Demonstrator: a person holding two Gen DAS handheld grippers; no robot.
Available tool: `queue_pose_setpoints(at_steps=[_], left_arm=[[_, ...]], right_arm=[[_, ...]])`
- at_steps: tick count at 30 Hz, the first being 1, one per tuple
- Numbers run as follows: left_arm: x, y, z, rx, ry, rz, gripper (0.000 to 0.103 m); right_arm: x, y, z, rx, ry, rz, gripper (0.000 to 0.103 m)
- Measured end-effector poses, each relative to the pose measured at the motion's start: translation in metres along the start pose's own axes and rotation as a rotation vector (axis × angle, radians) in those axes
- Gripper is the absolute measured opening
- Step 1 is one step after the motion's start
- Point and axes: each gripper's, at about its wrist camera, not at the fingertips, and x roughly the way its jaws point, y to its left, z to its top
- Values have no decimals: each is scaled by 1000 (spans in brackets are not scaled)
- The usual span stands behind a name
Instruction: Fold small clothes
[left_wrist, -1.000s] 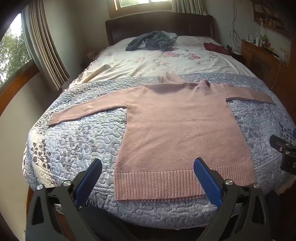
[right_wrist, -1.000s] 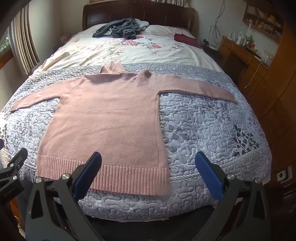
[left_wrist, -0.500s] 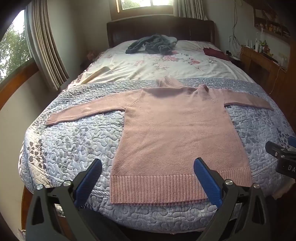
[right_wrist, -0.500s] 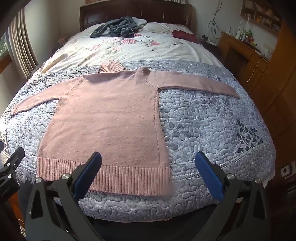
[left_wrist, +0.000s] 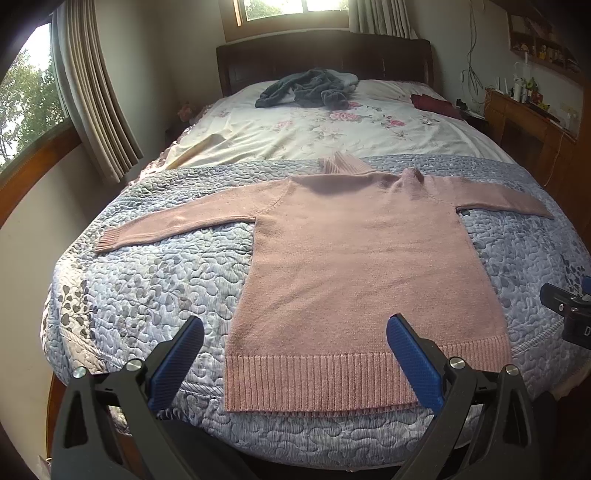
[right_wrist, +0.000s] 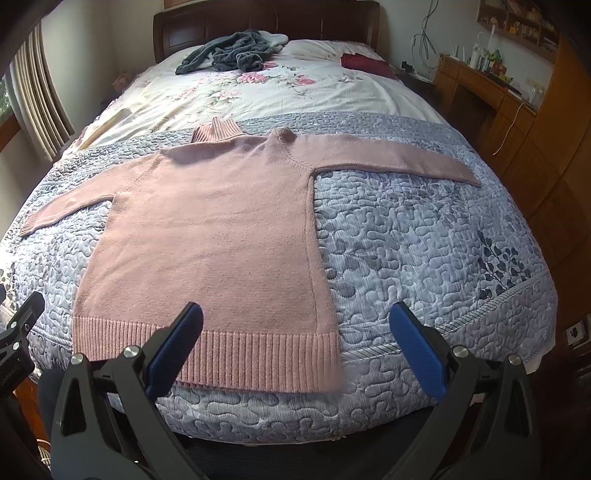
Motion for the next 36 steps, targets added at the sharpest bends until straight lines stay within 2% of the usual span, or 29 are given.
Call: queue_pose_setpoints(at_steps=[36], left_arm=[[6,5,-3,-12,-4,8,99]], right_arm=[[7,0,0,-2,-5,10,100]])
